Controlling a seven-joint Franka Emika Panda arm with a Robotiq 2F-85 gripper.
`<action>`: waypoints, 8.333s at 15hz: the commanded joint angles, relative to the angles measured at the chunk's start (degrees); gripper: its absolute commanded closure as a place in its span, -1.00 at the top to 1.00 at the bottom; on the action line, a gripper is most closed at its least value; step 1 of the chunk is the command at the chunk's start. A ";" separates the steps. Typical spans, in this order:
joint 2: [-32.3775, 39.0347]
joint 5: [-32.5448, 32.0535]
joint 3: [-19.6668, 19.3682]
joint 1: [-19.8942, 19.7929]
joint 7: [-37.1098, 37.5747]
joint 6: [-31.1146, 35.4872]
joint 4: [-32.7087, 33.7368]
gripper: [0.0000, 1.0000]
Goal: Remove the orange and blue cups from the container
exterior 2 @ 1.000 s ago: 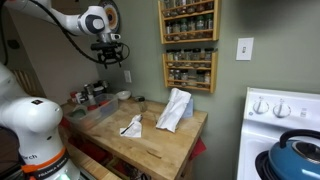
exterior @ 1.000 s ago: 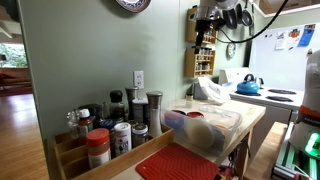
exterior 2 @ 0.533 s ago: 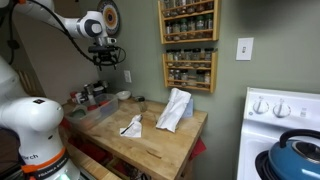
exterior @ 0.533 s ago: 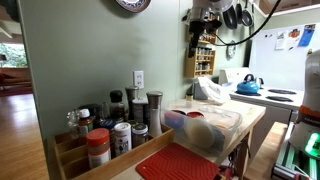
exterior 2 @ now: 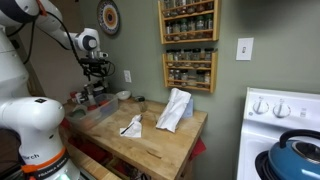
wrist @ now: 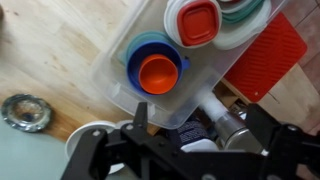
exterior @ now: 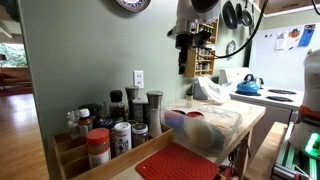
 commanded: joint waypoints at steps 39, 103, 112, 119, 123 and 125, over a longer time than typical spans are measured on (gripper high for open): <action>15.82 1.11 2.17 -0.67 28.76 26.84 -9.66 0.49; -1.68 -8.08 -5.42 -14.39 40.82 30.02 -32.15 -0.37; -11.87 -5.98 0.32 -8.62 41.31 21.14 -21.40 0.86; 3.14 0.35 0.98 -4.29 30.43 18.78 -10.20 0.99; 11.16 1.07 1.68 -4.03 27.07 15.69 -6.51 1.00; 14.32 -0.82 1.62 -3.85 27.71 14.48 -4.71 1.00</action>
